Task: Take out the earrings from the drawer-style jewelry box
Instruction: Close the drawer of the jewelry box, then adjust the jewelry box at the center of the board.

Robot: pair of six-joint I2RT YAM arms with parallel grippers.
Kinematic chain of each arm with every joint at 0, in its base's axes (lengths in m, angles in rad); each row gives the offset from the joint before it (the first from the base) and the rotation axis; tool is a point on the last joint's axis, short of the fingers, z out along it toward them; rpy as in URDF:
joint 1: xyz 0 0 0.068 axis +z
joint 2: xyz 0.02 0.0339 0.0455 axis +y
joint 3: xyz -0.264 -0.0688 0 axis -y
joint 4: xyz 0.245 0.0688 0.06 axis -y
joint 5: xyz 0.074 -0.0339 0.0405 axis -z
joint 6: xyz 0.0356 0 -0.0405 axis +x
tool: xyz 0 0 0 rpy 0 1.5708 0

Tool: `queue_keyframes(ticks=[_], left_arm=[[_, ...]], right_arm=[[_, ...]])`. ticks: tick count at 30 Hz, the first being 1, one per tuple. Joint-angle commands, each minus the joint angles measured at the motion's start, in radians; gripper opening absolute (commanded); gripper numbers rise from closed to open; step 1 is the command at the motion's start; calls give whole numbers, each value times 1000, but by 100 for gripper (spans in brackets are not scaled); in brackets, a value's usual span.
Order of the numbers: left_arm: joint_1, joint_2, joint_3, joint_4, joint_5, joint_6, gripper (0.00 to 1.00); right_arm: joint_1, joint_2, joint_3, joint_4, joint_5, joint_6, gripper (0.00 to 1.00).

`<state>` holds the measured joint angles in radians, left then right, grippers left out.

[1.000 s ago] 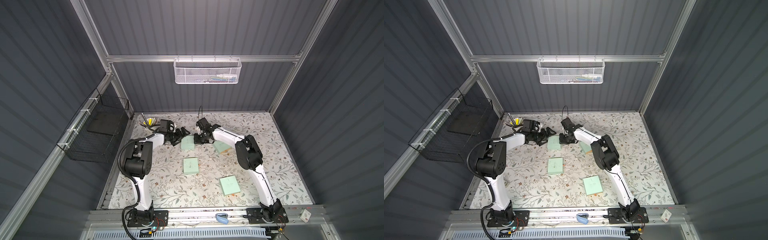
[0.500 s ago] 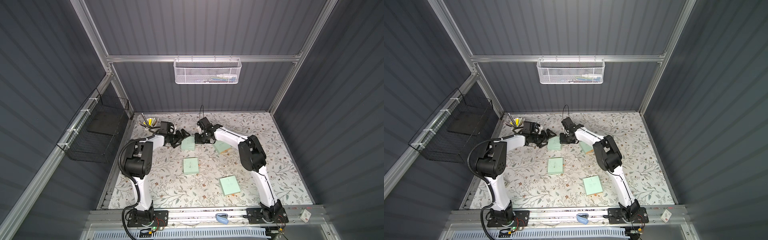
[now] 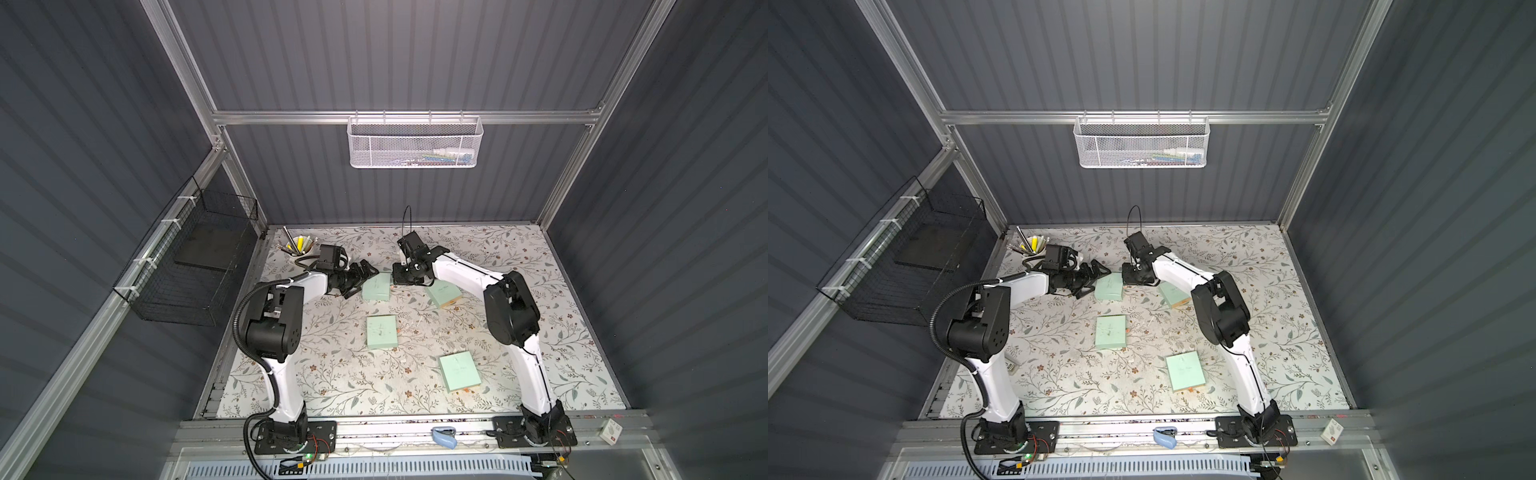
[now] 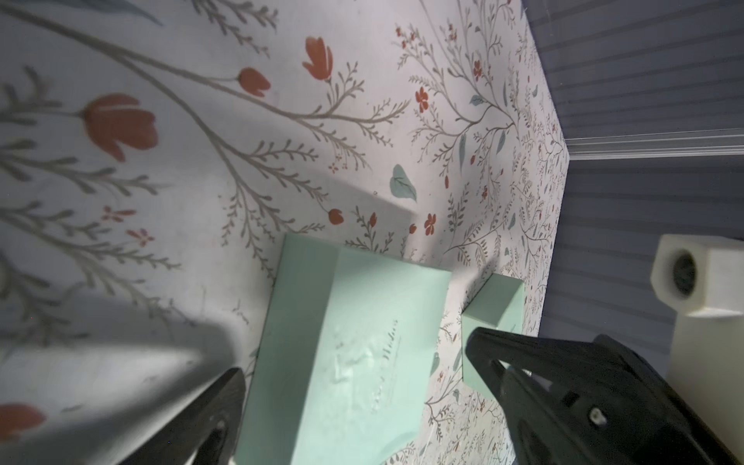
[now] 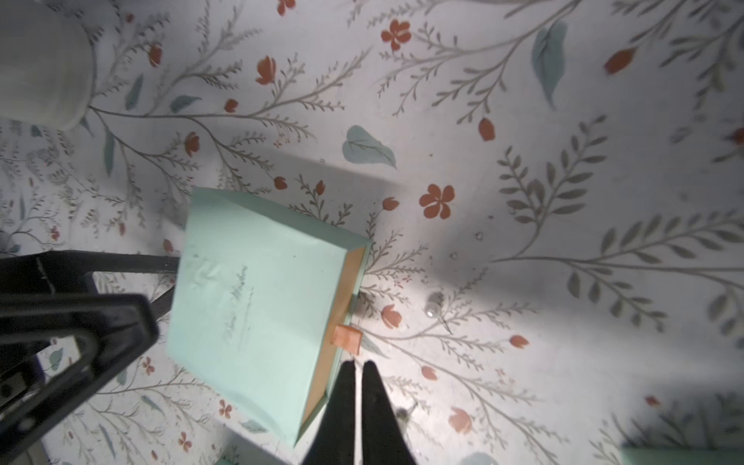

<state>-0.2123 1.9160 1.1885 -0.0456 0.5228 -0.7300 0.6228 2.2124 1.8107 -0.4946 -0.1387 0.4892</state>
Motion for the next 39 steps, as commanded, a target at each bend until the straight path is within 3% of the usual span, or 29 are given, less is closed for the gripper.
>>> queue_keyframes(ticks=[1, 8, 13, 19, 22, 28, 39], left_arm=[[2, -94, -7, -38, -49, -2, 100], [-52, -238, -32, -109, -79, 47, 100], [-239, -257, -10, -150, -105, 78, 100], [-420, -121, 100, -151, -116, 66, 100], [-444, -35, 155, -131, -108, 46, 100], [-445, 120, 276, -108, -93, 6, 100], [-446, 307, 444, -70, -50, -58, 100]], right_arm=[[-22, -114, -55, 17, 22, -11, 12], [-110, -356, -308, 67, 22, -28, 22], [-230, -495, -552, 167, -47, 10, 39], [-368, -529, -755, 337, -185, 84, 56], [-411, -510, -804, 421, -280, 123, 64], [-431, -475, -816, 471, -295, 131, 78], [-454, -408, -812, 531, -398, 158, 86]])
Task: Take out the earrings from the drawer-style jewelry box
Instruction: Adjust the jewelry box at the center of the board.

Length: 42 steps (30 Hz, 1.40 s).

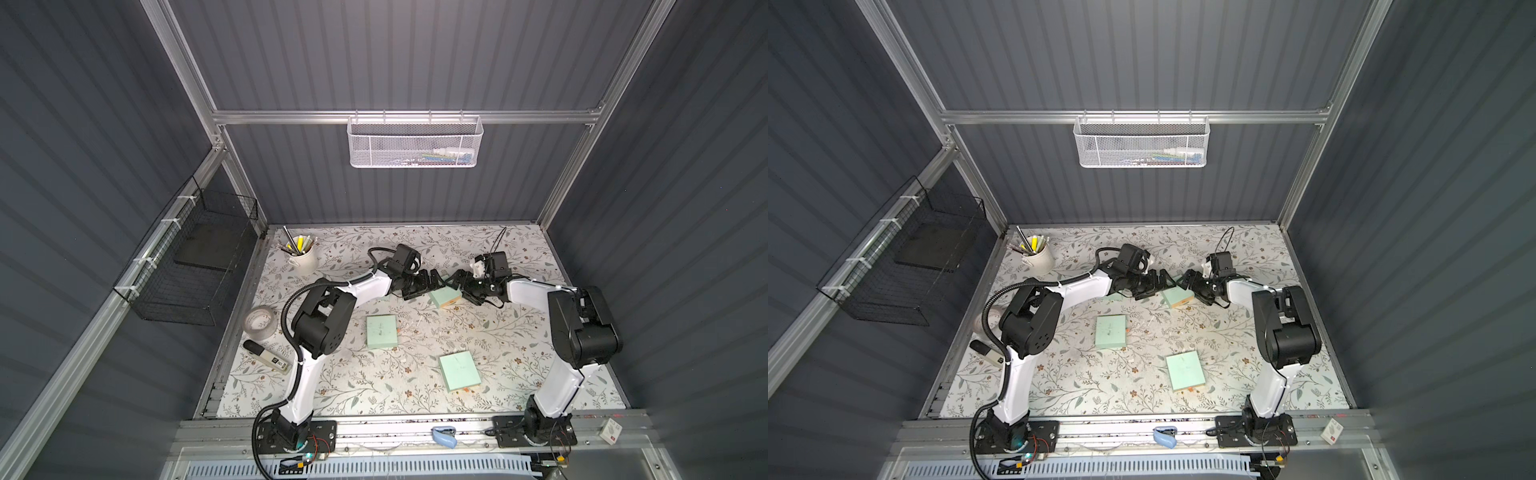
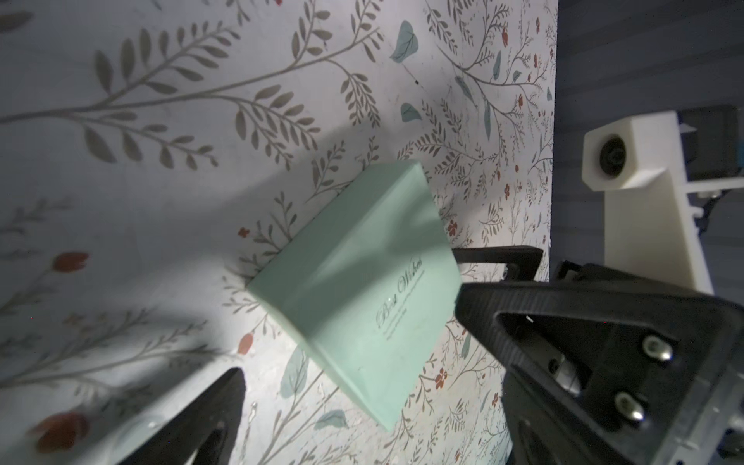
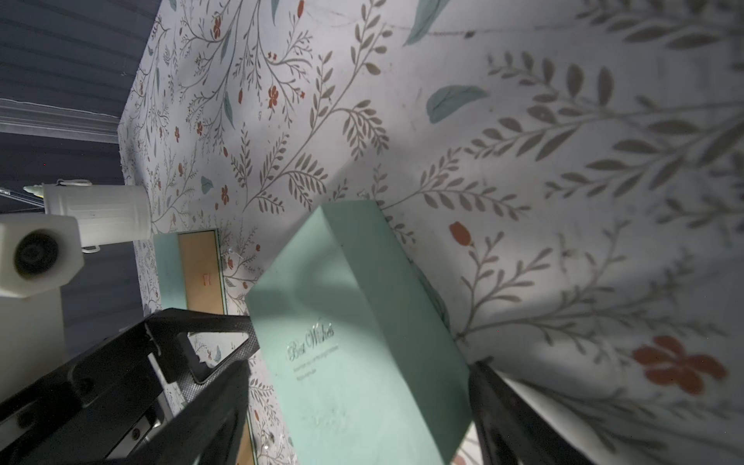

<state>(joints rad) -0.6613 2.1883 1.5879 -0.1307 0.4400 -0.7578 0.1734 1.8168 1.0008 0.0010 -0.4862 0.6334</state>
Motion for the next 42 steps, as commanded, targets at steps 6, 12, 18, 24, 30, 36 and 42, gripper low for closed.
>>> queue_keyframes(ticks=[6, 12, 18, 24, 30, 36, 42], left_arm=[[5, 88, 109, 31, 47, -50, 100], [5, 139, 163, 52, 80, -76, 100], [4, 194, 209, 107, 127, -126, 100], [-1, 245, 267, 137, 169, -163, 100], [6, 261, 363, 51, 151, -122, 100], [60, 199, 402, -9, 112, -97, 100], [67, -70, 112, 59, 44, -99, 100]], right_arm=[[-5, -34, -85, 142, -121, 76, 86], [0, -99, -207, 243, -146, 115, 85], [18, -132, -298, 334, -136, 163, 85], [66, -140, -347, 407, -70, 222, 84], [90, -197, -396, 378, 7, 221, 85], [90, -339, -410, 205, 79, 143, 87], [57, -389, -320, 44, 103, 60, 89]])
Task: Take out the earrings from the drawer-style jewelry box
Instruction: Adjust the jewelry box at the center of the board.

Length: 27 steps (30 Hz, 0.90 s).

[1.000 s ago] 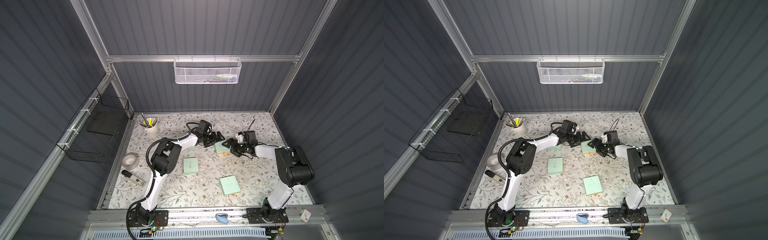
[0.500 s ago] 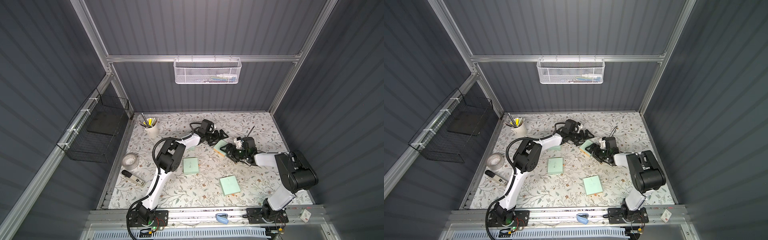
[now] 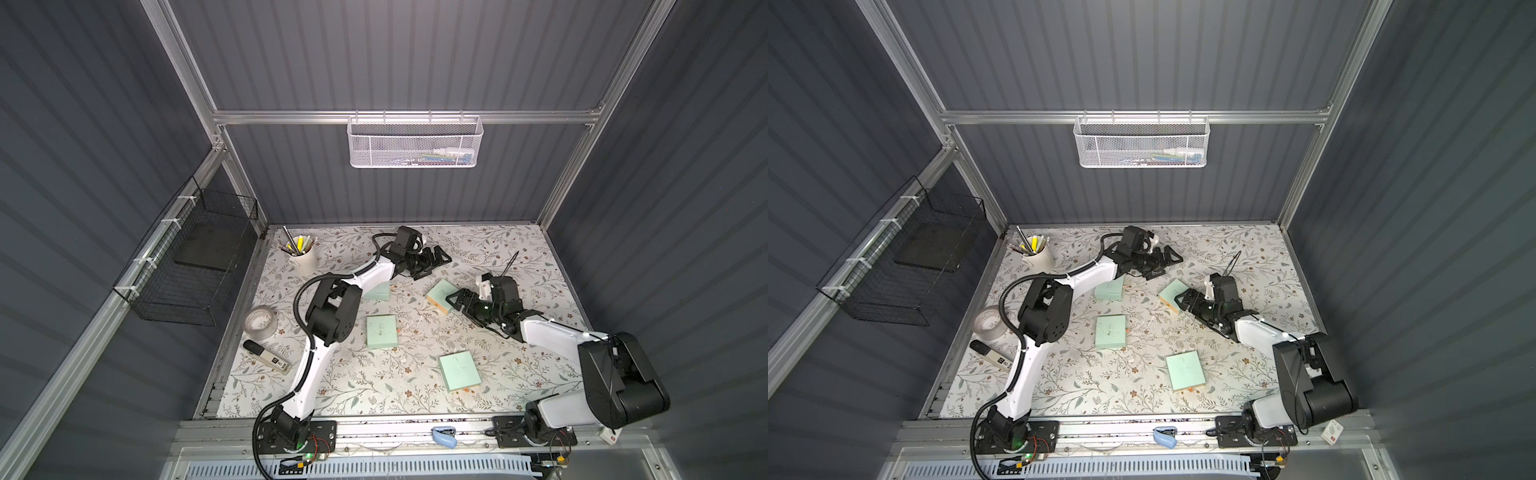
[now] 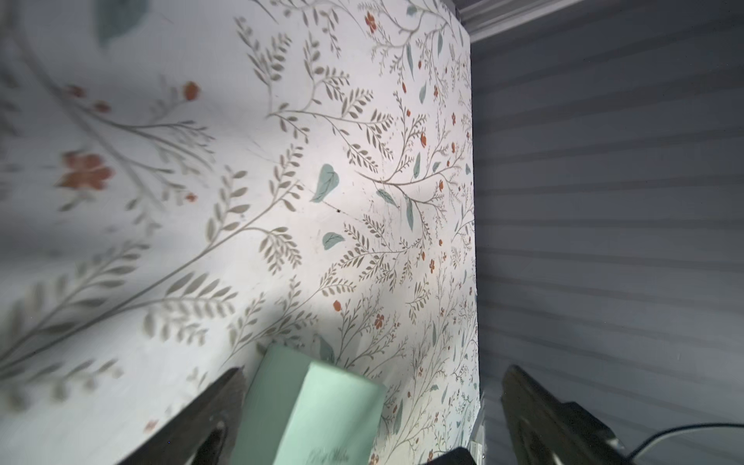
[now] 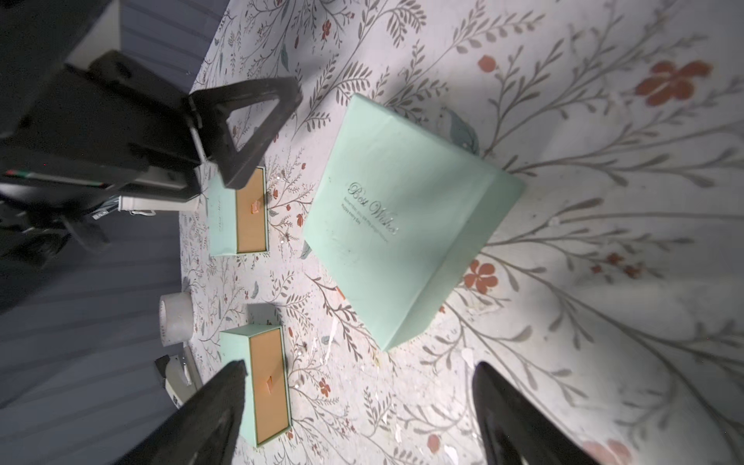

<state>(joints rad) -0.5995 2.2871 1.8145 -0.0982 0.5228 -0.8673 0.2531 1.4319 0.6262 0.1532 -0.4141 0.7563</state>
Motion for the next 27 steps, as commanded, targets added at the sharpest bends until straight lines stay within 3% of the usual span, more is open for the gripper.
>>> queue_keyframes(ticks=[1, 5, 10, 20, 27], left_arm=[[2, -219, -183, 49, -56, 1, 100], [-10, -387, -377, 37, -101, -5, 99], [-50, -431, -496, 47, -74, -33, 99], [-105, -261, -443, 121, -40, -89, 100], [-108, -175, -412, 191, -15, -131, 100]], right_arm=[[-34, -2, 67, -112, 28, -64, 90], [-82, 35, 121, -94, -6, -53, 96], [-145, 131, 165, 2, -119, -4, 99], [-181, 279, 185, 147, -216, 60, 99], [-188, 208, 152, 95, -162, 36, 99]])
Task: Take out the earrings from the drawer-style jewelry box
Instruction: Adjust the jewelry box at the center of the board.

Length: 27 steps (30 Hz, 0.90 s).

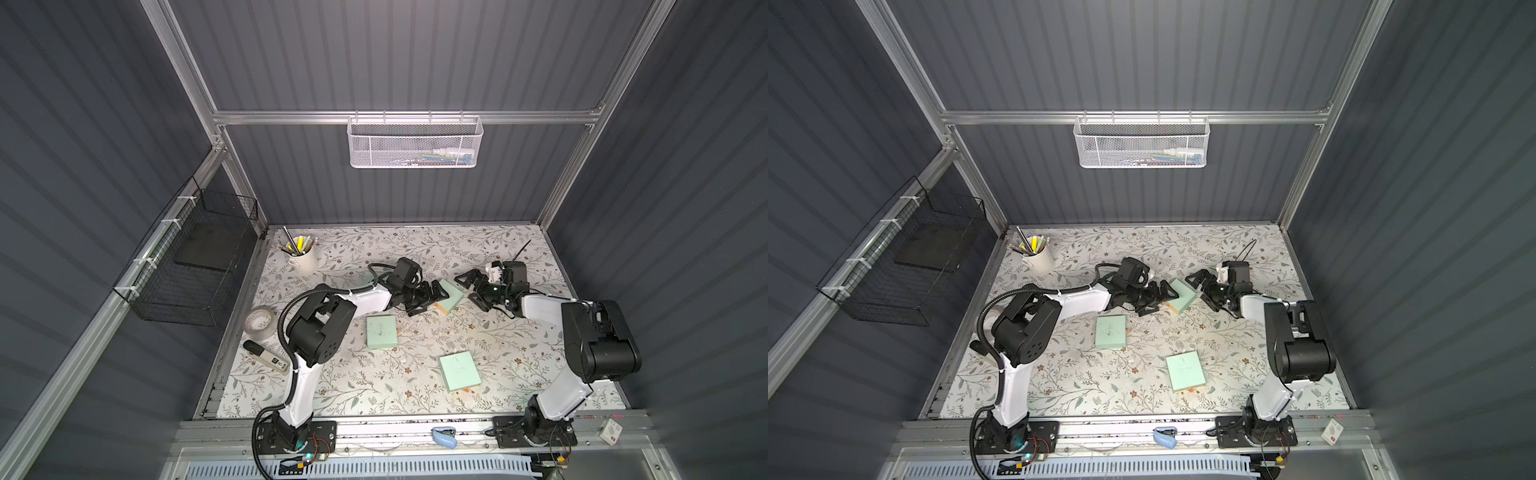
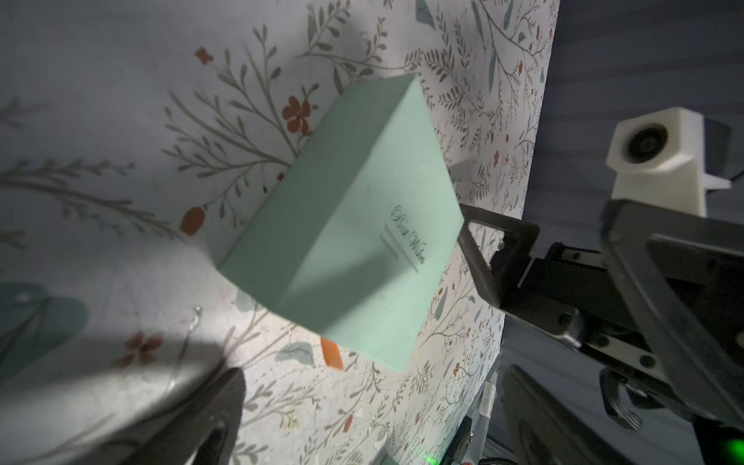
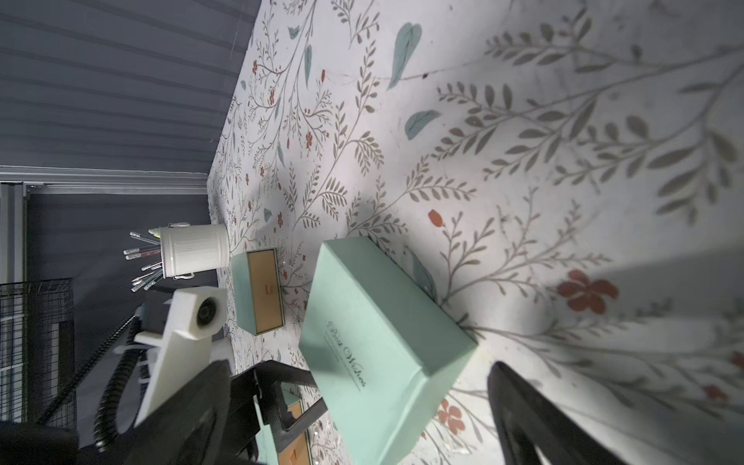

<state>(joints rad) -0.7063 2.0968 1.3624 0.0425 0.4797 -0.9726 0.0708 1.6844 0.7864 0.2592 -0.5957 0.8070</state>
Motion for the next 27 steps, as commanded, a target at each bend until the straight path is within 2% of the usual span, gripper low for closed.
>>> queue_keyframes(ticks=[1, 7, 20, 22, 27], left_arm=[[-1, 23, 58, 57, 31, -30, 100], [-1, 67, 107, 126, 60, -75, 100], [2, 127, 224, 115, 64, -52, 100], [7, 110, 211, 108, 60, -49, 100], [14, -24, 68, 92, -2, -34, 99]], right_arm=[[-6, -53, -9, -28, 25, -20, 99], [-8, -106, -42, -83, 68, -36, 99], [-2, -194, -58, -170, 100, -102, 99], [5, -195, -36, -199, 104, -118, 99], [49, -176, 48, -270, 129, -169, 99]])
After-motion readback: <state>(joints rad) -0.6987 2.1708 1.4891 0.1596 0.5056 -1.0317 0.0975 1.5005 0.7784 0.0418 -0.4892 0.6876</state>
